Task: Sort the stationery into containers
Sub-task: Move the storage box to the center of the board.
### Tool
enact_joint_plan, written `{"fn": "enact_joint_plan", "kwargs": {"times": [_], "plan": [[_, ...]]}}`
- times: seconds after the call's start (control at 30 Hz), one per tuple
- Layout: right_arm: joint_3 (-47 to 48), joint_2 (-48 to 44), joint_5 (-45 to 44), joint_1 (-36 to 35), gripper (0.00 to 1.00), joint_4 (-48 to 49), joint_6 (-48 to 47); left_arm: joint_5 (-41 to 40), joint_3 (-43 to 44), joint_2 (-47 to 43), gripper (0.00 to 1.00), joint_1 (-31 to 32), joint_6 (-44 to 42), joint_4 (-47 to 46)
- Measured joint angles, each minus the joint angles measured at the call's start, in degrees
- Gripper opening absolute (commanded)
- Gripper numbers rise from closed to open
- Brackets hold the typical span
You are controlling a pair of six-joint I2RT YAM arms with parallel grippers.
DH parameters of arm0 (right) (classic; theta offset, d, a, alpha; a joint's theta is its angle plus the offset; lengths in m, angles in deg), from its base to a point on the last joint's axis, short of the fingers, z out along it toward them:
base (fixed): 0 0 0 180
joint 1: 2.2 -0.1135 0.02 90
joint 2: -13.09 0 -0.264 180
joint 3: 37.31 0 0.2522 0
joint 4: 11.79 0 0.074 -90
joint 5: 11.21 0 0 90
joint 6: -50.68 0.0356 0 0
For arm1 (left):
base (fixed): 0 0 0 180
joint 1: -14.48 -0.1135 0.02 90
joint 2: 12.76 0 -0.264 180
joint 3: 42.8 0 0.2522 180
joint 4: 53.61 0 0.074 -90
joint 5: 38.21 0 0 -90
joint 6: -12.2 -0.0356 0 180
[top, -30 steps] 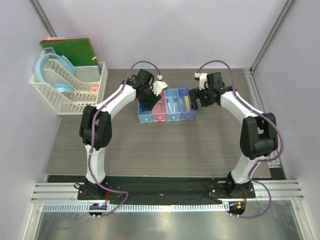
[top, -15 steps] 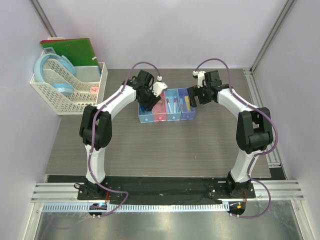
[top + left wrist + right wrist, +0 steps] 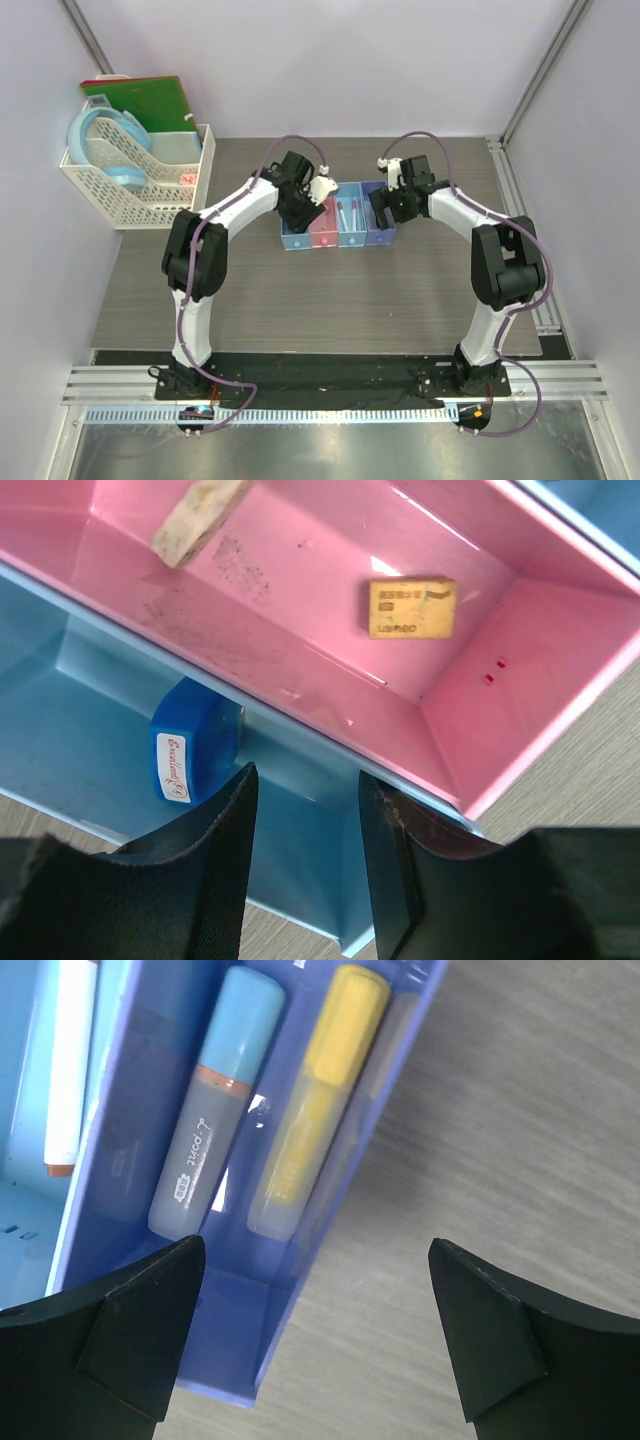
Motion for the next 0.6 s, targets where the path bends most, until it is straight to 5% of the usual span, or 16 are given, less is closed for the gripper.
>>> {"fn": "enact_joint_plan", "kwargs": {"times": [0.47, 0.57, 0.6], "plan": [[-5.5, -6.3, -3.3, -2.7, 0.99, -0.3, -0.6, 0.0, -3.4, -1.4, 0.47, 0.9, 2.0, -1.4], [-4.0, -6.3, -4.4, -2.7, 1.0, -2.0, -1.4, -0.1, -1.9, -4.0, 0.5, 1.0, 3.0, -0.8], [-3.1, -6.5, -4.7, -2.7, 1.0, -2.8, -1.7, -0.1, -0.2, -4.7, 0.59, 1.1, 3.2, -0.7]]}}
